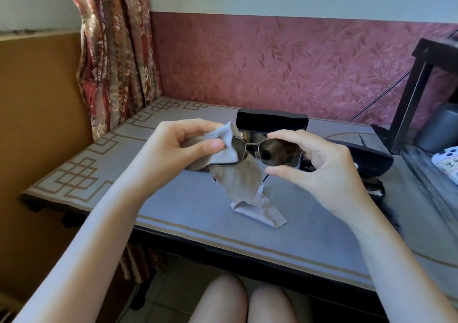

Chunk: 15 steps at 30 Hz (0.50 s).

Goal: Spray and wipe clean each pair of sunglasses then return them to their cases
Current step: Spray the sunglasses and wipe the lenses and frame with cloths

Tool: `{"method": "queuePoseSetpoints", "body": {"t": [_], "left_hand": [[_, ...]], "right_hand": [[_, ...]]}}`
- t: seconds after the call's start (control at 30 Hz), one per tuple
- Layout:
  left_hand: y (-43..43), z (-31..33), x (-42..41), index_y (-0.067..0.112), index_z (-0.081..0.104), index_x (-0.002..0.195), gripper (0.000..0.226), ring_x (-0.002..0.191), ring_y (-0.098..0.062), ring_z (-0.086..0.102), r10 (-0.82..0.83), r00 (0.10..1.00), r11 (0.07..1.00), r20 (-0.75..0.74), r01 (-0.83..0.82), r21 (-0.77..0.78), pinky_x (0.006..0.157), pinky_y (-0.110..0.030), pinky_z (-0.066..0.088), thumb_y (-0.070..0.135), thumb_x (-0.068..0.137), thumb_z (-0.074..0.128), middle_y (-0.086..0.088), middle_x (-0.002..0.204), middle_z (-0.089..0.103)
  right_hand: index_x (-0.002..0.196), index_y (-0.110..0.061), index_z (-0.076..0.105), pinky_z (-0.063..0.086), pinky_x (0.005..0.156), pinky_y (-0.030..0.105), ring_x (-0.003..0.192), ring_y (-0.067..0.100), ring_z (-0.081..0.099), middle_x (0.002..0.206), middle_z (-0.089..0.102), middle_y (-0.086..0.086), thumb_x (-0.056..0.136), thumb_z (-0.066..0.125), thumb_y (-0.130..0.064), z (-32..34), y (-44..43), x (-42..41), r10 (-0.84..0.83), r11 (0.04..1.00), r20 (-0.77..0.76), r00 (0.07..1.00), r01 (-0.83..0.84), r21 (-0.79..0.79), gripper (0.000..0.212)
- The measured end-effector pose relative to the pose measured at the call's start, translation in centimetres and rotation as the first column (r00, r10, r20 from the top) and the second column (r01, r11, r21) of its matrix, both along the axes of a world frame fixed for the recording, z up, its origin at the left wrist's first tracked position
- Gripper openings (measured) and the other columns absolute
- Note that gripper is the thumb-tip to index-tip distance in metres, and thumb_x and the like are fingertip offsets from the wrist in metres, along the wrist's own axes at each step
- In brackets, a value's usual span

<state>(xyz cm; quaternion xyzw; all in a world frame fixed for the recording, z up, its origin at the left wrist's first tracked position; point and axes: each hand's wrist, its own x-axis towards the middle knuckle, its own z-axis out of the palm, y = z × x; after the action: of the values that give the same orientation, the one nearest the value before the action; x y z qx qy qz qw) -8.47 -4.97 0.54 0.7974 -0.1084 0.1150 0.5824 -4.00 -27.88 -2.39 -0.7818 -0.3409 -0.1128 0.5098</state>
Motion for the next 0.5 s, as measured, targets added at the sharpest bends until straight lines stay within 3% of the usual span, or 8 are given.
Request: {"method": "queuePoseSetpoints", "body": {"t": [0.13,0.23,0.3,0.4,0.5], "left_hand": [[0.9,-0.4,-0.1,0.027,0.07,0.097,0.039,0.086,0.003,0.068,-0.069,0.995,0.997,-0.073,0.072,0.028,0.07,-0.013,0.053,0.02,0.06,0.077,0.018,0.094,0.074],[0.0,-0.3,0.0,0.022,0.07,0.092,0.033,0.076,0.003,0.065,-0.038,0.999,0.991,-0.031,0.041,0.123,0.066,-0.011,0.049,0.025,0.06,0.079,0.011,0.087,0.074],[-0.5,-0.3,0.2,0.021,0.071,0.084,0.027,0.068,0.001,0.062,0.003,1.0,0.983,0.006,-0.004,0.184,0.061,-0.013,0.046,0.035,0.062,0.076,0.003,0.082,0.073],[-0.9,-0.4,0.7,0.019,0.07,0.077,0.028,0.06,-0.005,0.054,0.044,0.997,0.958,0.057,-0.058,0.281,0.056,-0.021,0.04,0.046,0.07,0.077,-0.005,0.072,0.068],[-1.2,-0.3,0.8,0.012,0.068,0.071,0.035,0.052,-0.008,0.045,0.067,0.993,0.971,0.092,-0.086,0.224,0.048,-0.022,0.035,0.045,0.081,0.068,-0.009,0.059,0.056]], "right_hand": [[0.11,-0.044,0.066,0.038,0.104,0.055,0.107,0.015,0.064,0.107,0.069,-0.011,0.073,0.081,-0.035,-0.3,-0.1,-0.1,0.002,1.0,-0.022,1.0,-0.002,0.025,0.042],[0.111,-0.039,0.066,0.041,0.102,0.047,0.103,0.012,0.063,0.103,0.068,-0.013,0.074,0.081,-0.03,-0.2,0.2,-0.2,0.01,1.0,-0.007,1.0,-0.01,0.009,0.041],[0.11,-0.03,0.067,0.045,0.096,0.03,0.099,0.008,0.062,0.099,0.067,-0.014,0.075,0.082,-0.016,0.0,0.3,-0.3,0.03,0.999,0.02,0.999,-0.03,-0.014,0.041],[0.11,-0.028,0.065,0.039,0.083,0.008,0.094,-0.004,0.058,0.098,0.064,-0.018,0.075,0.082,-0.013,0.3,0.4,-0.4,0.013,0.995,0.107,0.994,-0.003,-0.095,0.041],[0.111,-0.029,0.065,0.046,0.086,0.019,0.096,0.004,0.06,0.097,0.065,-0.012,0.074,0.081,-0.019,0.5,0.5,-0.5,0.008,0.999,0.104,0.995,-0.004,-0.042,0.042]]}}
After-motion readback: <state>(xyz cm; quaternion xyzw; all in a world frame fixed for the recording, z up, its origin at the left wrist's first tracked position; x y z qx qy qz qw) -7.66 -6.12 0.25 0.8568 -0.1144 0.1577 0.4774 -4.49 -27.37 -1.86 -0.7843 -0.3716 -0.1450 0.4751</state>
